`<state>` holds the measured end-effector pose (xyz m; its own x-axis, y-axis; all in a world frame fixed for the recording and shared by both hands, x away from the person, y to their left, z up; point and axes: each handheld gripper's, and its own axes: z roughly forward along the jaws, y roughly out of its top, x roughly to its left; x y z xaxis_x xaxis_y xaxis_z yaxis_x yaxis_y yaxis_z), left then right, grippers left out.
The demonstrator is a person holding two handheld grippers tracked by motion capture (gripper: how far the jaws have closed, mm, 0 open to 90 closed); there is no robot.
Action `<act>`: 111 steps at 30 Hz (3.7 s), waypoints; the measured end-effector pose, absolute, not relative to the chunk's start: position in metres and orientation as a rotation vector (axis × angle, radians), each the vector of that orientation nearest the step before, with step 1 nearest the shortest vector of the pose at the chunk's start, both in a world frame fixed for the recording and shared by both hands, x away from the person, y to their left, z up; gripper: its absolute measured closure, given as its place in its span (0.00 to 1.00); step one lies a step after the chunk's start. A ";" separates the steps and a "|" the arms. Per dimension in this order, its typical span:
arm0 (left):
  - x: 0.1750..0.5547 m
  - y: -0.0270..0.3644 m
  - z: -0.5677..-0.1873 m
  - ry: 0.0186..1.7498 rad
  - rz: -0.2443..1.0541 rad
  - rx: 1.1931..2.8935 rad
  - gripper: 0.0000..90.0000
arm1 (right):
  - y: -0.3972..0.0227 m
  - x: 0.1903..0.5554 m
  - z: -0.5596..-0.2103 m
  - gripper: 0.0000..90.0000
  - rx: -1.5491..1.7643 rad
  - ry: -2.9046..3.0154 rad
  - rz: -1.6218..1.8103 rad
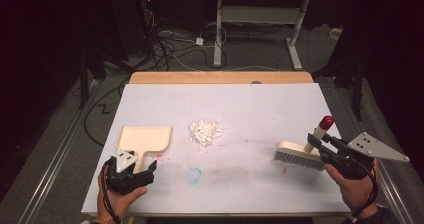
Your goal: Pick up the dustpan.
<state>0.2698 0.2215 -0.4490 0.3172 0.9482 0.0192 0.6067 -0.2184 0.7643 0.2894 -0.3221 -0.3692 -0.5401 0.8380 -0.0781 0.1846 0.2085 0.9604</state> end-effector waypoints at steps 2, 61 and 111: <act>0.271 0.220 -0.451 1.433 0.629 1.935 0.22 | -0.321 0.289 -0.369 0.78 0.937 1.872 1.351; 0.305 0.231 -0.429 1.241 0.355 2.337 0.70 | -0.269 0.395 -0.383 0.78 1.003 1.823 1.314; 0.313 0.199 -0.439 1.105 0.285 2.443 0.70 | -0.080 0.440 -0.390 0.78 0.901 1.947 1.401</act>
